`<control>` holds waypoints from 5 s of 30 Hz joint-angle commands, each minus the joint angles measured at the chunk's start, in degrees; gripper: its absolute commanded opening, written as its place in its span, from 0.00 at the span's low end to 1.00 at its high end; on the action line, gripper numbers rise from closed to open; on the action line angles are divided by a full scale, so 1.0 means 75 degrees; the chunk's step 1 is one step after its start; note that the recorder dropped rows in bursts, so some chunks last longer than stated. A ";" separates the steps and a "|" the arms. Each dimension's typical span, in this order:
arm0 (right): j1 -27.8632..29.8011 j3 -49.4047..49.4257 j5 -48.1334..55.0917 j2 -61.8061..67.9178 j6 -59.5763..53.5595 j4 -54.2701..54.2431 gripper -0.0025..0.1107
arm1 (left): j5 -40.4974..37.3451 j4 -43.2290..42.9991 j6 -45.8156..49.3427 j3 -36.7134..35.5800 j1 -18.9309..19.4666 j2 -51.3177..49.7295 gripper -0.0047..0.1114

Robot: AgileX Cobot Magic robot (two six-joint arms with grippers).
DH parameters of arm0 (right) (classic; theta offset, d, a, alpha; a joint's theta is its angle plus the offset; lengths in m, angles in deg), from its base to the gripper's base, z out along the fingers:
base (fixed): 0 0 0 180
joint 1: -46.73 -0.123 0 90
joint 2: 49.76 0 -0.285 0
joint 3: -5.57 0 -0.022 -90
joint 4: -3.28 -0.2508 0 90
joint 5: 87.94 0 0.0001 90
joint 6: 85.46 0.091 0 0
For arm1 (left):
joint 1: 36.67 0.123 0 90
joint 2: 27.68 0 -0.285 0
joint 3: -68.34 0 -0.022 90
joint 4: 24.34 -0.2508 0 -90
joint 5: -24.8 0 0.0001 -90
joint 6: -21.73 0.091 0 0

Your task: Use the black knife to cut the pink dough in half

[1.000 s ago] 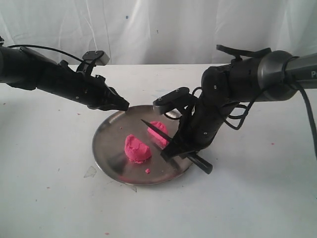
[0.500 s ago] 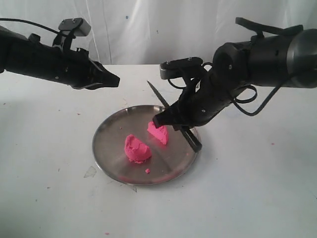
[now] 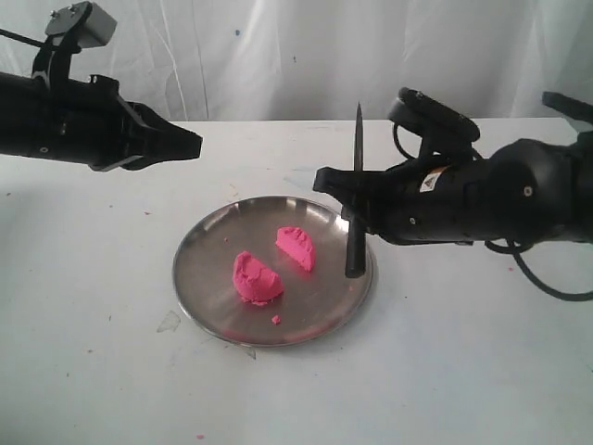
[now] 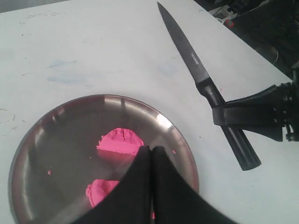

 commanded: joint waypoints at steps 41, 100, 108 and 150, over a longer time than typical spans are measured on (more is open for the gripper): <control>-0.0170 0.0904 -0.1464 -0.0074 0.0657 0.1494 0.02 | 0.0188 0.0502 0.0100 -0.0758 0.0013 0.0314 0.04; 0.0201 0.0939 -0.0314 0.0021 0.1252 0.3369 0.02 | 0.0348 0.0486 0.0100 -0.0758 0.0013 0.0314 0.04; -0.0014 0.0954 -0.1091 0.0047 0.3206 0.3708 0.02 | 0.0364 0.0486 0.0100 -0.0758 0.0013 0.0314 0.04; 0.0370 0.1395 -0.4388 0.2167 0.9656 0.7184 0.02 | 0.0334 0.0486 0.0100 -0.0758 0.0013 0.0314 0.04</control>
